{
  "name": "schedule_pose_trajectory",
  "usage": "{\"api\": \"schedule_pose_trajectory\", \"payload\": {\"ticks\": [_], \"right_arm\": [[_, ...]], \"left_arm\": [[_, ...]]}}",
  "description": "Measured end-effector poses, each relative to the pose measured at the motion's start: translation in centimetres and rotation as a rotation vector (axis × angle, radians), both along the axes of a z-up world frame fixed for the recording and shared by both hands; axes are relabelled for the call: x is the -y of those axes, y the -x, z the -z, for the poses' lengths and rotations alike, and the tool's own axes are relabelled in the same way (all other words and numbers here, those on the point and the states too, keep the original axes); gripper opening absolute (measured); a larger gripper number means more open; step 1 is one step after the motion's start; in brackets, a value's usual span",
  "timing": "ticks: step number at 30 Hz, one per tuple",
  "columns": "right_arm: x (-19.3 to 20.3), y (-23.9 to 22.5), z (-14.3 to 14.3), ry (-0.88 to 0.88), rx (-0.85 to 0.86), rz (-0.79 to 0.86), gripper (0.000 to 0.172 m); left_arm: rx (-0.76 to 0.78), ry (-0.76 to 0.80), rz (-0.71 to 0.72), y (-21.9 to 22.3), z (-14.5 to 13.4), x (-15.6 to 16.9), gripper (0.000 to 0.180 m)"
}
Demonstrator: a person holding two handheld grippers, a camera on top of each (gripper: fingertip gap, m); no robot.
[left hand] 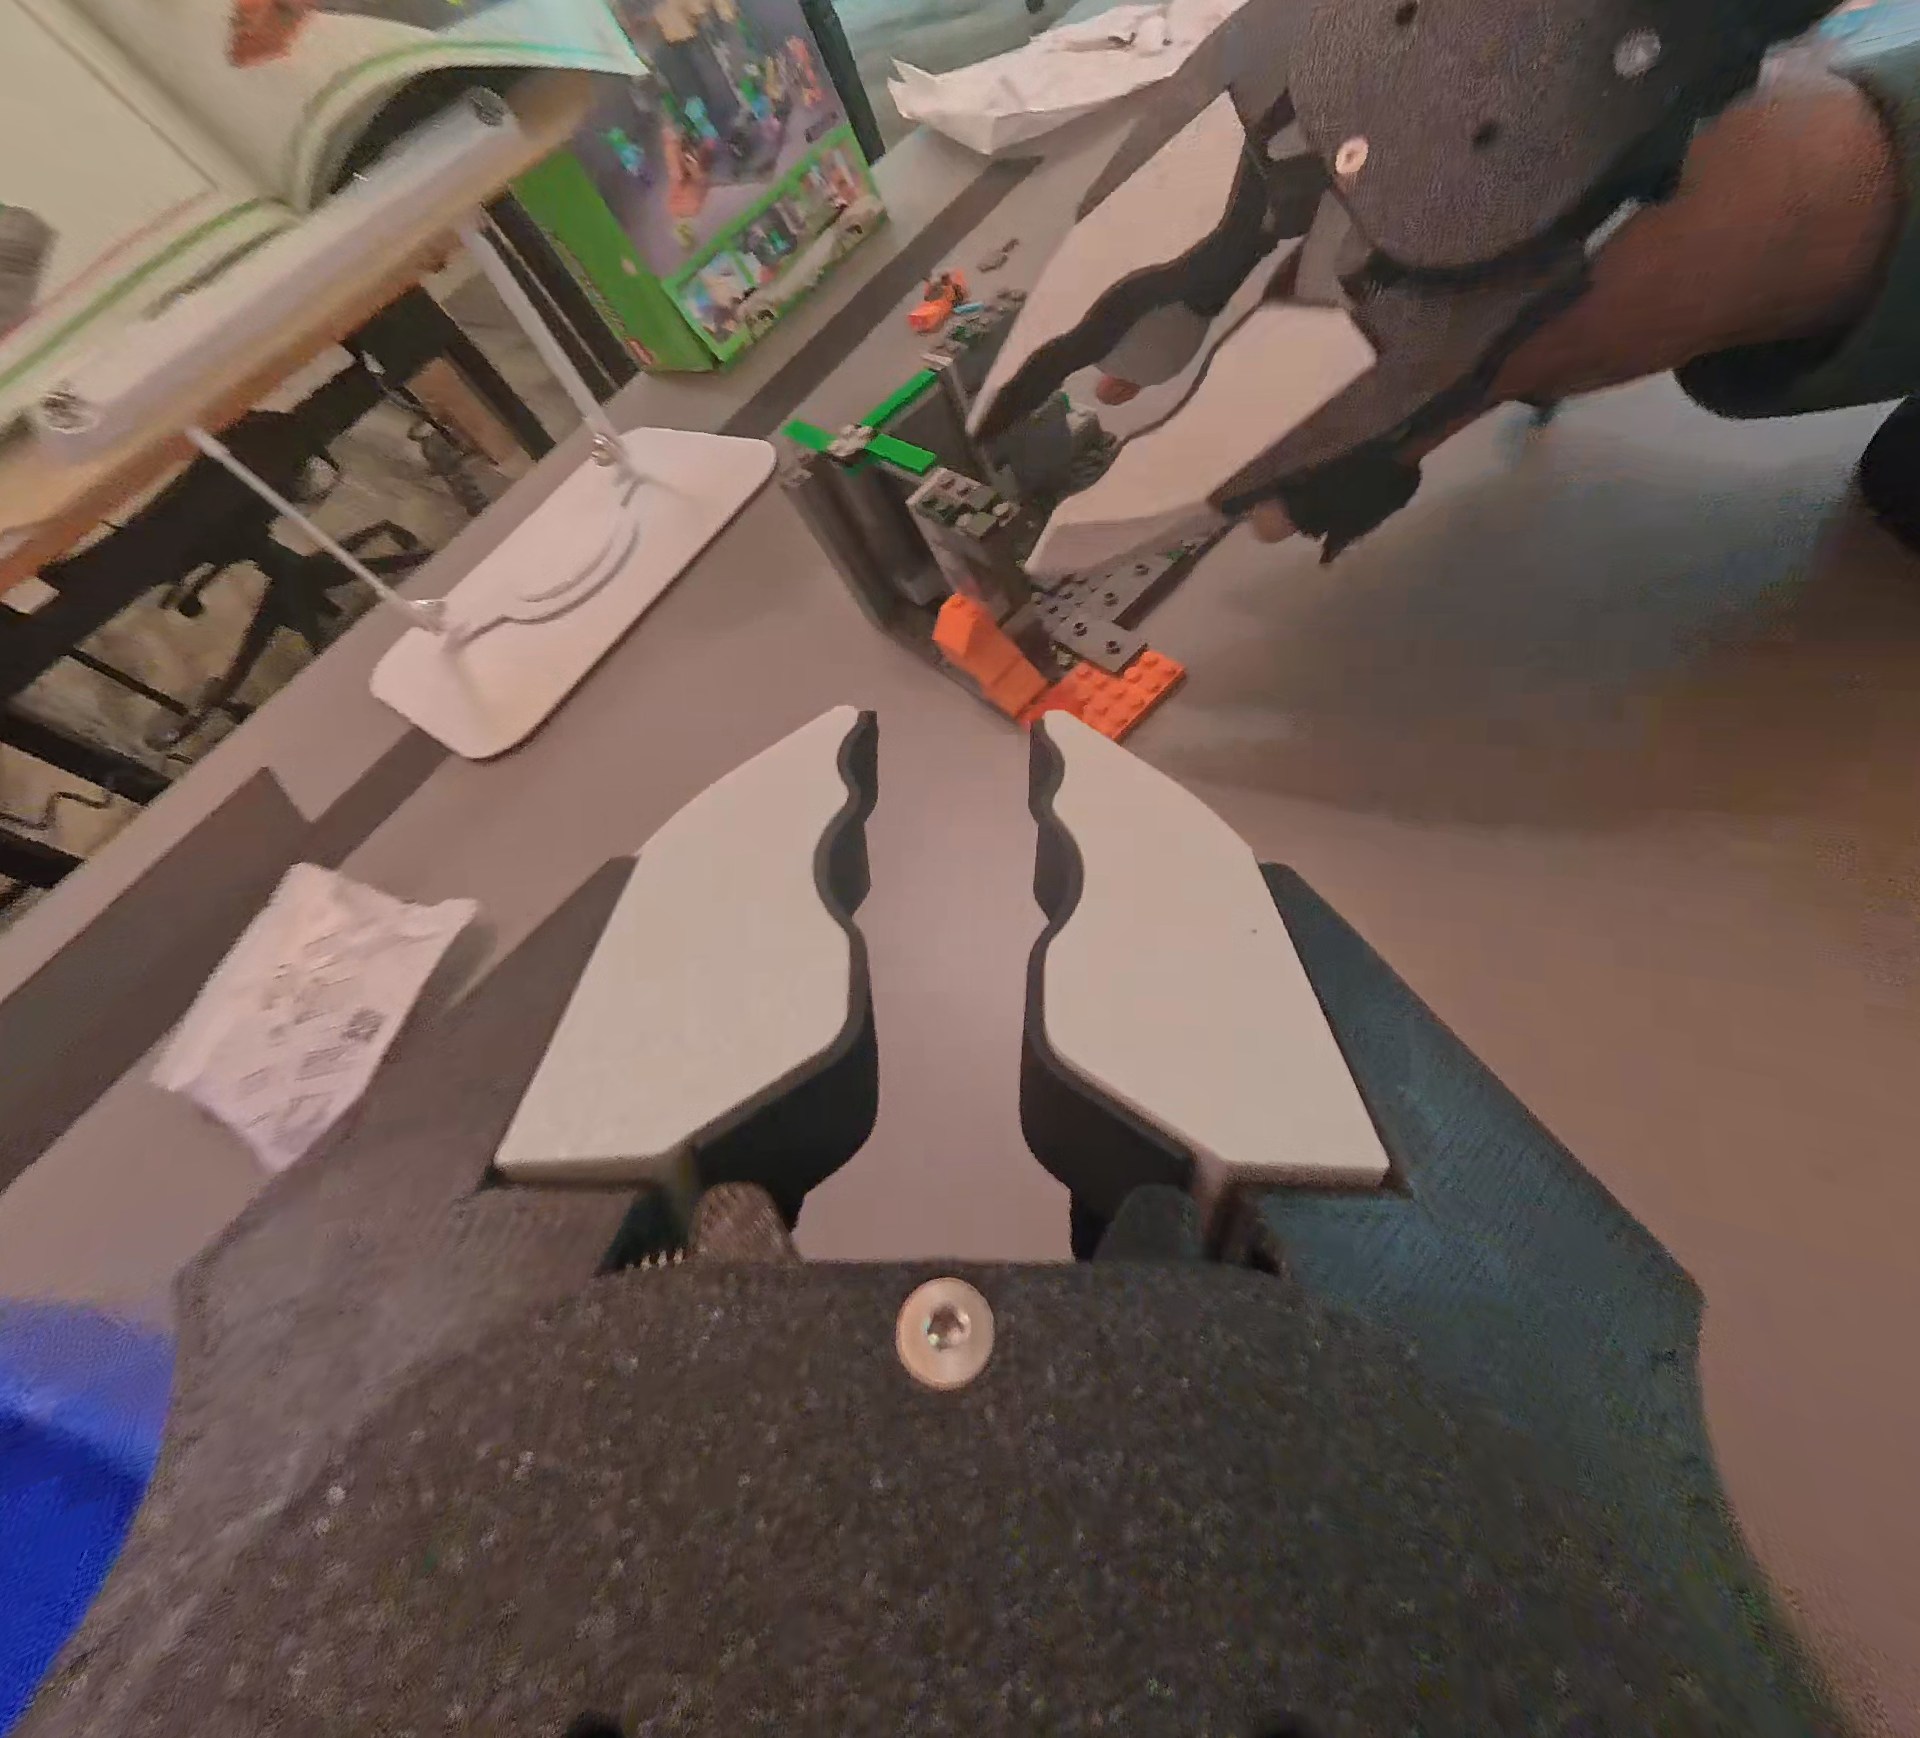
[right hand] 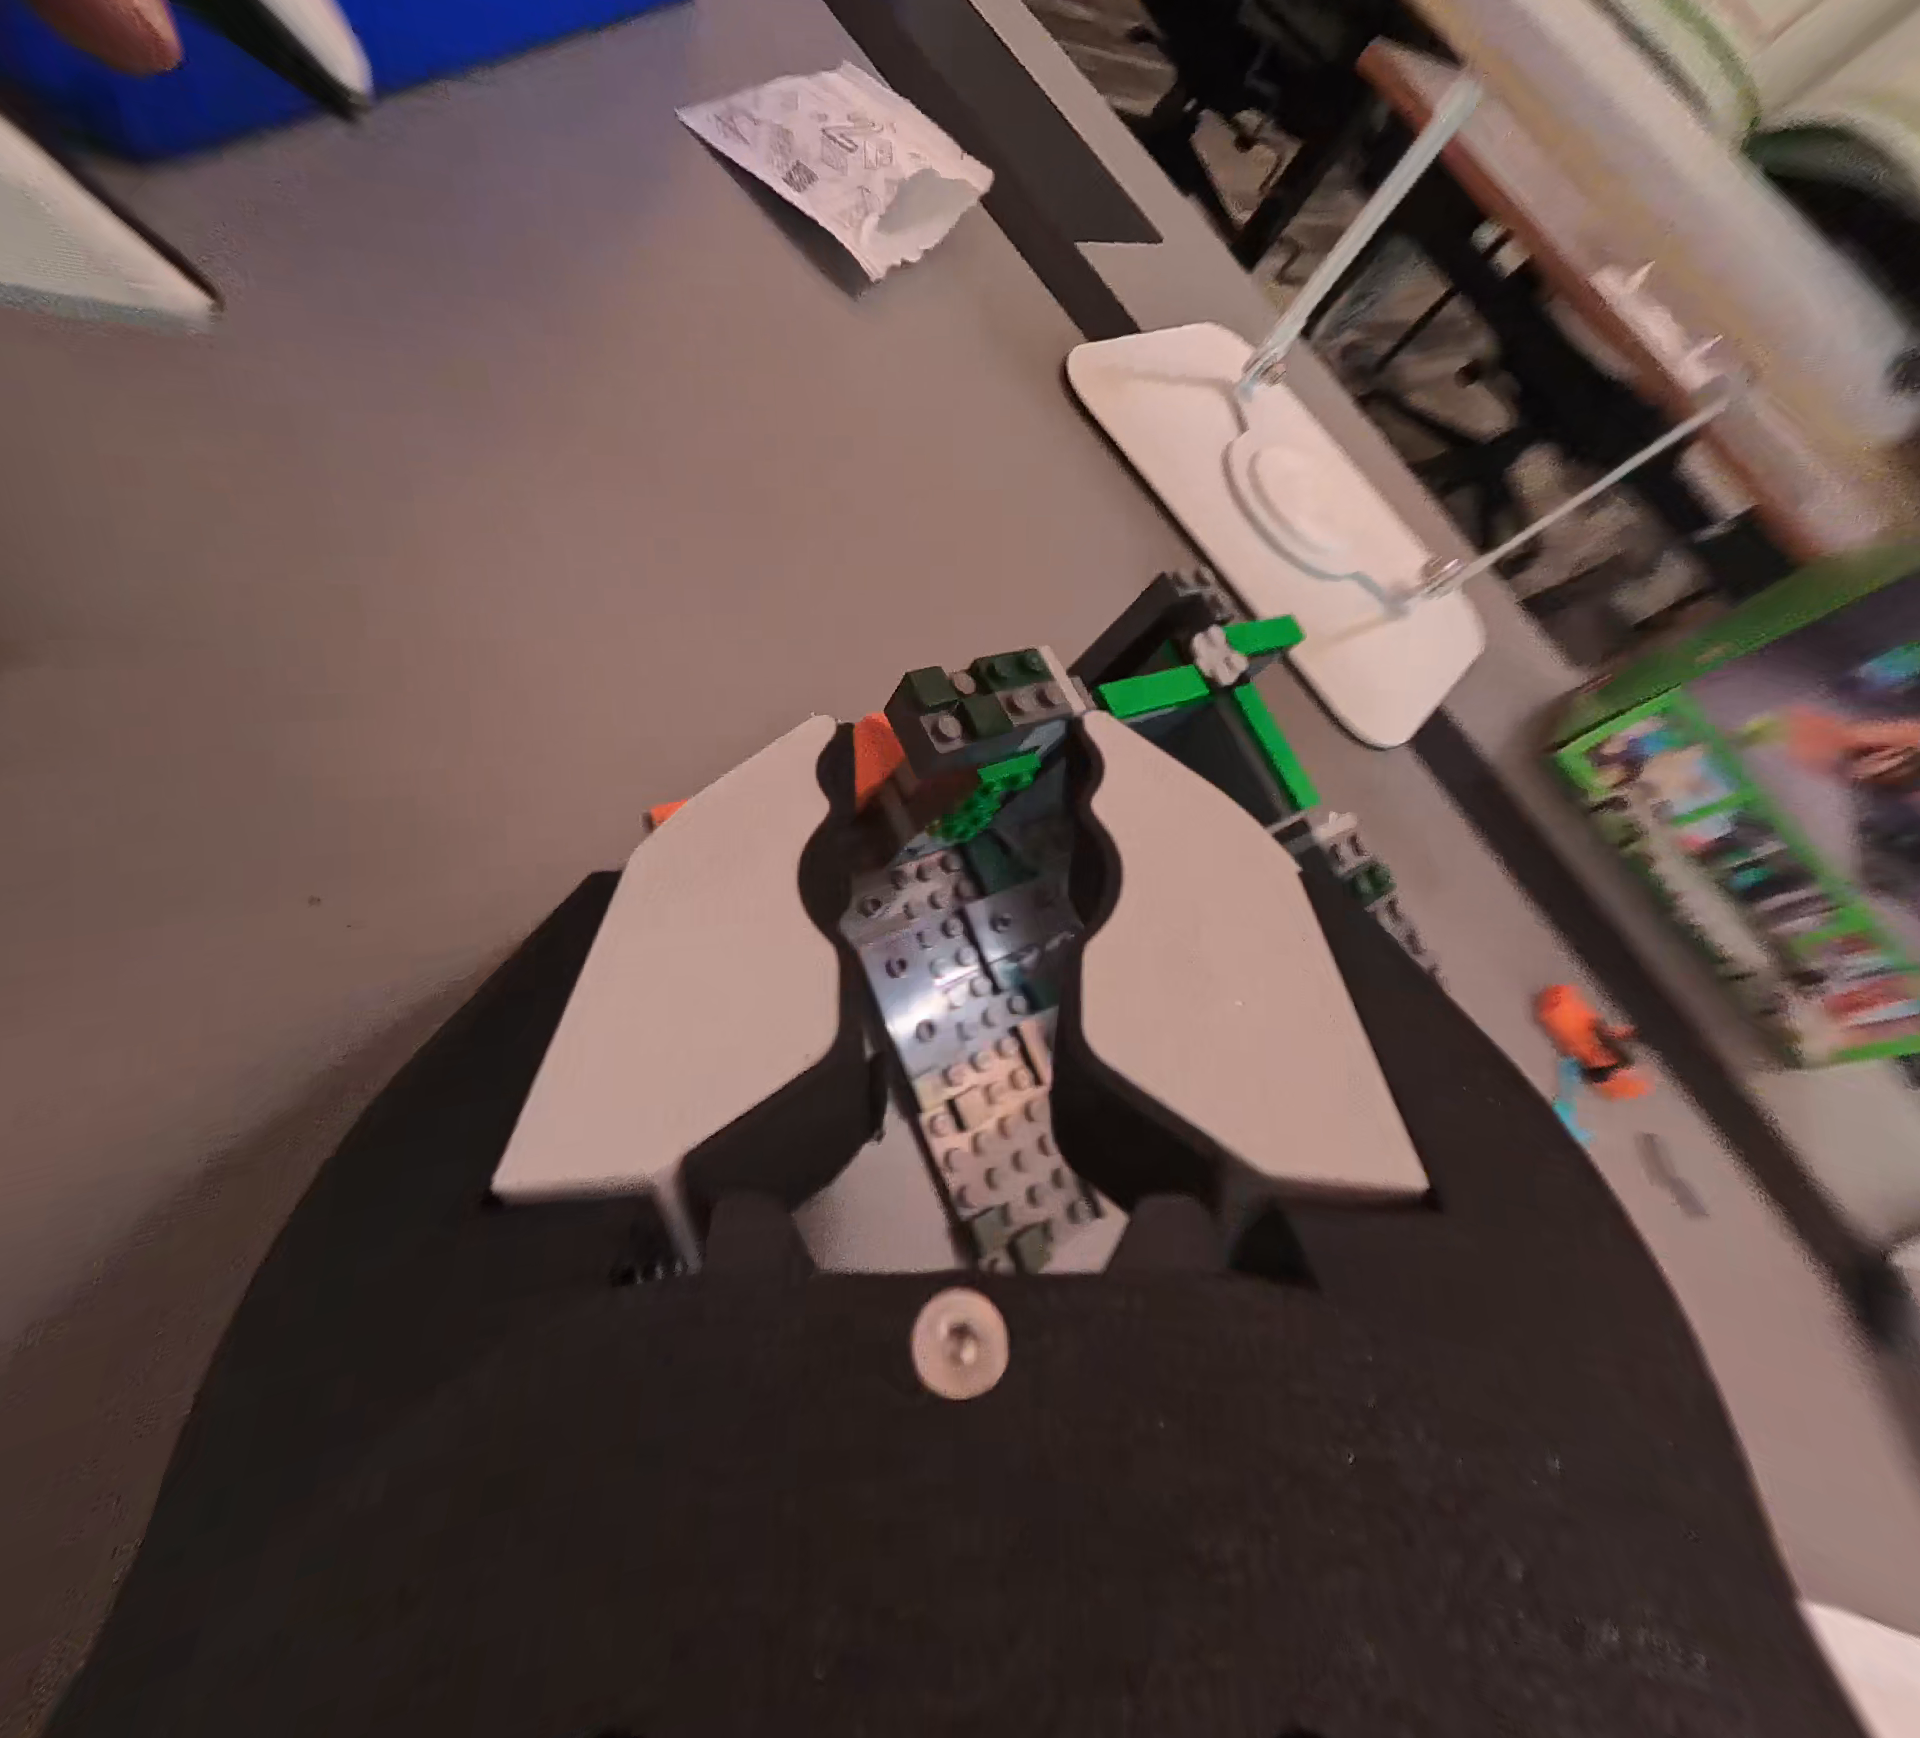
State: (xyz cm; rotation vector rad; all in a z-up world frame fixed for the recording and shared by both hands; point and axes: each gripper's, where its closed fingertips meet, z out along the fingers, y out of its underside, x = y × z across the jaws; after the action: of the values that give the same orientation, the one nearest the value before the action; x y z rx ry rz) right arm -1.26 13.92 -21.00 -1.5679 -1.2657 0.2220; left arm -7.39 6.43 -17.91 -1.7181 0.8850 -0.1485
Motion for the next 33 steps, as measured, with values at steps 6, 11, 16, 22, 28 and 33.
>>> {"api": "schedule_pose_trajectory", "payload": {"ticks": [6, 11, 16, 22, 28, 33], "right_arm": [[-0.7, 0.9, 0.3, -0.381, 0.219, -0.025, 0.043], [-1.2, 1.2, 1.0, -0.549, 0.362, -0.054, 0.034], [-1.4, 1.1, 0.7, -0.59, 0.362, -0.067, 0.02], [-1.4, 0.8, 0.5, -0.449, 0.255, -0.066, 0.019], [-1.3, 0.7, -0.7, -0.252, 0.042, -0.059, 0.014], [-1.3, 0.0, -2.8, -0.186, -0.124, -0.051, 0.014]], "left_arm": [[0.07, 0.087, -0.03, -1.3, 0.5, -3.2, 0.026], [0.122, 0.082, -0.063, -1.0, 1.1, -4.7, 0.025], [0.077, 0.08, -0.049, -1.0, 3.0, -4.3, 0.025], [0.023, 0.075, -0.014, -2.2, 4.0, -4.7, 0.026], [-0.031, 0.103, 0.01, -3.8, 5.8, -5.7, 0.026], [-0.03, 0.093, 0.014, -4.0, 5.8, -5.7, 0.026]]}}
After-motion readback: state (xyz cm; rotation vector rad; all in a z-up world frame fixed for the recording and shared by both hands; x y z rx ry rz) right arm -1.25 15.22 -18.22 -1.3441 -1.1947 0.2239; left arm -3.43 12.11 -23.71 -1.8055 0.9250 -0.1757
